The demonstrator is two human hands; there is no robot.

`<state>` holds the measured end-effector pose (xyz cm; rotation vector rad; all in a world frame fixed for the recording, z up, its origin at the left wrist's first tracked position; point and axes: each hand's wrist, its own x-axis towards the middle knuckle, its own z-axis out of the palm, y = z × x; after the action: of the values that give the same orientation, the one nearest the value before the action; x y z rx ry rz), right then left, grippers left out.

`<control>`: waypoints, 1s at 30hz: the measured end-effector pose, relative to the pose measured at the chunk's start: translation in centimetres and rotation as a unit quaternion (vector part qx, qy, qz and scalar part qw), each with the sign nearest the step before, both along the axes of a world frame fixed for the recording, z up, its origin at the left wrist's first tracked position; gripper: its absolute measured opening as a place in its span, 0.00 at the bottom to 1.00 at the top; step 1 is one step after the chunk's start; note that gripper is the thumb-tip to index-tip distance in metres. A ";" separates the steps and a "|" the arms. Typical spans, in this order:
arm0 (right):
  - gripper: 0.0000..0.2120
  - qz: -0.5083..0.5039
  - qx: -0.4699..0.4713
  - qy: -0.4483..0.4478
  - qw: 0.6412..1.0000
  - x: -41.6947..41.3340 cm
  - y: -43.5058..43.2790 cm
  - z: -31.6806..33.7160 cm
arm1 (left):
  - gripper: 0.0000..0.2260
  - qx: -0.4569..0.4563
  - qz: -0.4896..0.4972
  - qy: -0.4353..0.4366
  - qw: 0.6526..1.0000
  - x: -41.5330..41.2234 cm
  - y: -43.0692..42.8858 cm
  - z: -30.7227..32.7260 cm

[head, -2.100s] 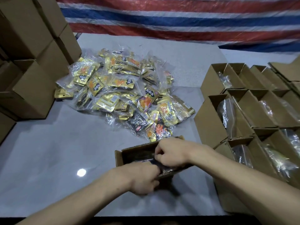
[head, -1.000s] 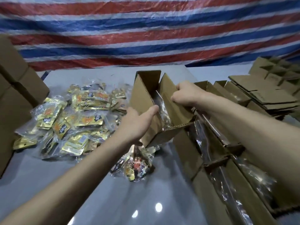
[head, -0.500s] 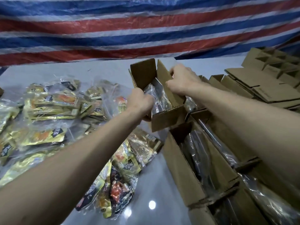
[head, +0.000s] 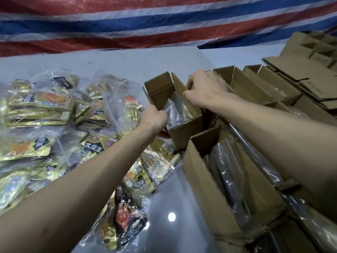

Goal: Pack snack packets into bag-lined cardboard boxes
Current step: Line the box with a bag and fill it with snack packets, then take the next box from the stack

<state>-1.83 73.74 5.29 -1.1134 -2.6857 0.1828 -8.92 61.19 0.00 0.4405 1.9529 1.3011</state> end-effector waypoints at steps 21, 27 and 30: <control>0.19 -0.043 -0.091 0.020 0.995 3.3 0.6 -0.9 | 0.10 -0.025 -0.088 -0.014 0.996 2.2 0.7 2.0; 0.22 -0.036 -0.093 -0.014 0.995 3.1 0.3 -1.1 | 0.21 -0.018 -0.067 -0.064 0.996 2.6 -0.9 1.5; 0.19 -0.032 -0.036 -0.020 0.999 2.8 -1.8 -0.7 | 0.24 -0.016 -0.078 -0.086 0.993 2.4 -2.8 1.6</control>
<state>0.96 71.99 4.56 -1.2355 -2.6927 0.2493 -6.47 58.39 1.56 0.4414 1.7579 1.1660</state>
